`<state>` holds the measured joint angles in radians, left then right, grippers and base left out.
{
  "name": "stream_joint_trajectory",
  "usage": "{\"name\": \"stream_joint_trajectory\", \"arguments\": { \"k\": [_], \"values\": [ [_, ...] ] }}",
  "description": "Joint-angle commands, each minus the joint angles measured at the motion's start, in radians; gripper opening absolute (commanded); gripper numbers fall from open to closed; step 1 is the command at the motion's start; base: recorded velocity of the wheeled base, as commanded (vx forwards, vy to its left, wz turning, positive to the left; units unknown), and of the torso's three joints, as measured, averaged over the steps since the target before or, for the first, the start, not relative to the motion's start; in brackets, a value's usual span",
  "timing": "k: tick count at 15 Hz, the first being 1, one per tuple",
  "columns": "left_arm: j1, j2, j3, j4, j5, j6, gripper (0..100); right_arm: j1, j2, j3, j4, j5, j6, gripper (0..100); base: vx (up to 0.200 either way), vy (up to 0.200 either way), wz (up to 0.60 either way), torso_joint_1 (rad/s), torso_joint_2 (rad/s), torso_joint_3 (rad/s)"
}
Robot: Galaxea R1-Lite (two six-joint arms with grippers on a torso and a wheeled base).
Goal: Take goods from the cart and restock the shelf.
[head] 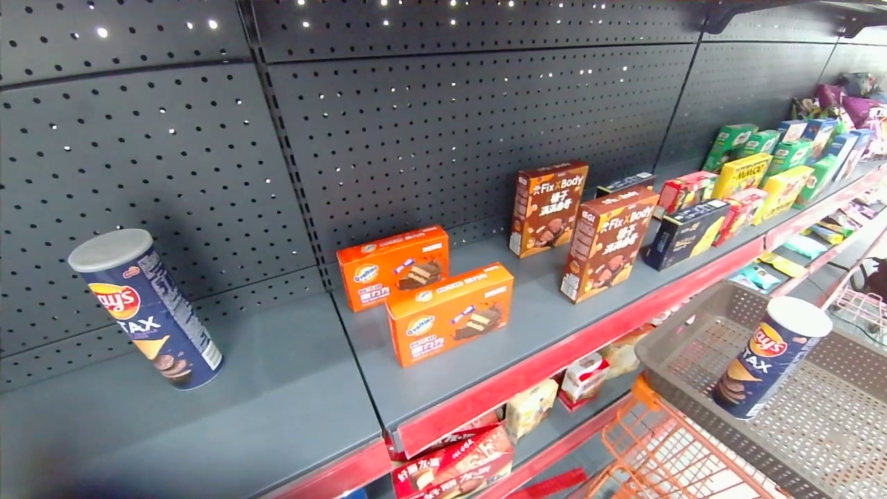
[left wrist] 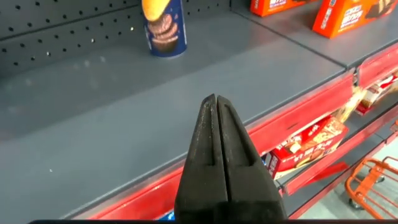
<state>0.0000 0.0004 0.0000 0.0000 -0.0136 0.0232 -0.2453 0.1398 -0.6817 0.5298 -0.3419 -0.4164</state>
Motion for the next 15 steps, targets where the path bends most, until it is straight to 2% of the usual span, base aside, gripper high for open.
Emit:
{"name": "stream_joint_trajectory", "arguments": {
  "k": [1, 4, 10, 13, 15],
  "values": [
    [0.000, 0.000, 0.000, 0.000, 0.000, 0.000, 0, 0.000, 0.001, 0.004, -0.001, 0.000, -0.001, 0, 0.000, 0.000, 0.00, -0.144, 0.34, 0.188],
    [0.000, 0.000, 0.000, 0.000, 0.000, 0.000, 0, 0.001, 0.001, 0.004, -0.001, 0.000, -0.001, 0, 0.000, 0.000, 0.00, -0.128, 0.31, 0.181],
    [0.000, 0.000, 0.000, 0.000, 0.000, 0.000, 0, 0.001, 0.000, 0.005, -0.001, 0.000, -0.001, 0, 0.000, 0.000, 0.00, -0.006, 0.01, 0.008],
    [0.000, 0.000, 0.000, 0.000, 0.000, -0.002, 0, 0.001, 0.000, 0.004, -0.001, 0.001, -0.001, 0, -0.200, 0.000, 0.00, 0.004, 0.01, 0.002],
    [0.000, 0.000, -0.002, 0.000, 0.000, -0.002, 0, 0.001, 0.000, 0.004, -0.001, 0.000, -0.001, 0, 0.000, 0.000, 0.00, 0.000, 0.00, 0.000]
  ]
}}
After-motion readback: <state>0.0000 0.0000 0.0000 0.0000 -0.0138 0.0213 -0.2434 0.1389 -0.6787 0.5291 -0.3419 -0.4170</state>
